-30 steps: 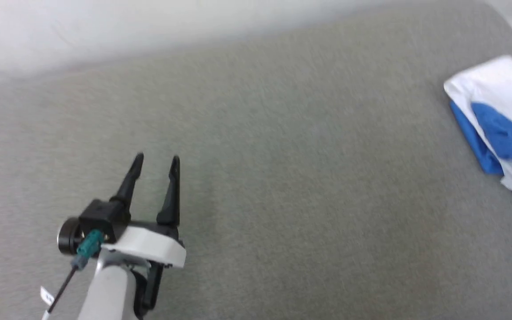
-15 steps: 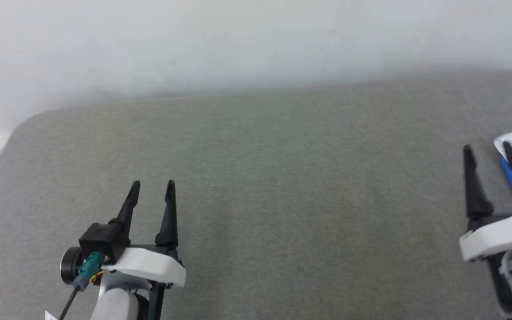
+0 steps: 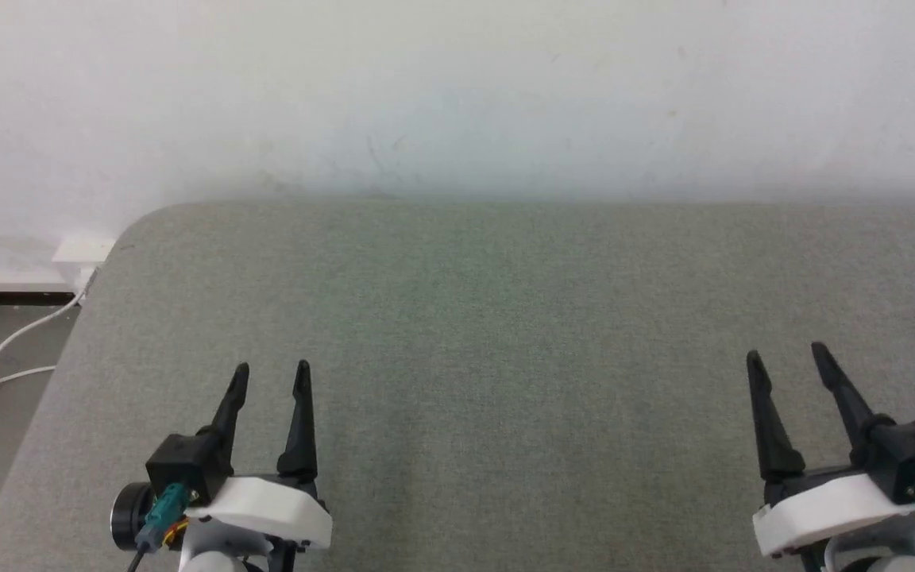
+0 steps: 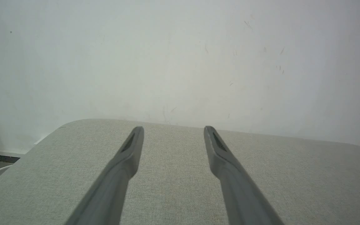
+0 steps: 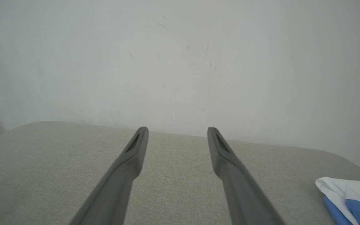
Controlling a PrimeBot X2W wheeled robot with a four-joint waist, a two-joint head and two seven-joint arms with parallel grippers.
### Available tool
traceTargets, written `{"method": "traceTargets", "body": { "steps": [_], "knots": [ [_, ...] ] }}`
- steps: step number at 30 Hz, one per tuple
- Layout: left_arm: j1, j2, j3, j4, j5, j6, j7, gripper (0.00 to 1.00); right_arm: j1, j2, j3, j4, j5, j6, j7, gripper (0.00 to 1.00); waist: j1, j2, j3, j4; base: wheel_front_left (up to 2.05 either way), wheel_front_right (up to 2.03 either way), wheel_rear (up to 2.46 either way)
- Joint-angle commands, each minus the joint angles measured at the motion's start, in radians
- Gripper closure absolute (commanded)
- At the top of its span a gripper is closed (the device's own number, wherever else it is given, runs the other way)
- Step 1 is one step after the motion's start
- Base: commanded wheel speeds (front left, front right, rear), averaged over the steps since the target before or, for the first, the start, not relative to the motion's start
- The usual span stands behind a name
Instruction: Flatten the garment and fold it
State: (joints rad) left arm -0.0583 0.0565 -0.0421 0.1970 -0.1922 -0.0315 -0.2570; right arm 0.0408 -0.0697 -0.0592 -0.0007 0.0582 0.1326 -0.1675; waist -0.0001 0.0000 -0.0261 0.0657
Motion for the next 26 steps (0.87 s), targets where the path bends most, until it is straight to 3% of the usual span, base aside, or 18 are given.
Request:
{"method": "traceTargets", "body": {
  "steps": [1, 18, 19, 26],
  "knots": [
    [0.017, -0.004, -0.002, 0.003, 0.005, 0.000, -0.005, 0.00, 0.017, 0.007, 0.002, 0.005, -0.007, -0.002, -0.009, 0.00, 0.0001, 0.0000, -0.014, 0.013, 0.00, 0.00, 0.00],
    [0.052, -0.006, -0.041, 0.018, 0.001, 0.015, -0.005, 0.00, 0.032, 0.019, 0.013, 0.071, 0.021, -0.002, -0.032, 0.00, 0.0001, 0.0000, -0.011, 0.008, 0.00, 0.00, 0.00],
    [0.045, -0.004, -0.040, 0.020, 0.003, 0.010, 0.000, 1.00, 0.036, 0.016, 0.012, 0.071, 0.015, 0.000, -0.027, 1.00, 0.0001, 0.0000, -0.011, 0.008, 0.00, 0.00, 0.00],
    [0.045, -0.004, -0.040, 0.020, 0.003, 0.010, 0.002, 1.00, 0.036, 0.015, 0.011, 0.070, 0.014, 0.000, -0.026, 1.00, 0.0002, 0.0000, -0.010, 0.007, 0.00, 0.00, 0.00]
  ]
}}
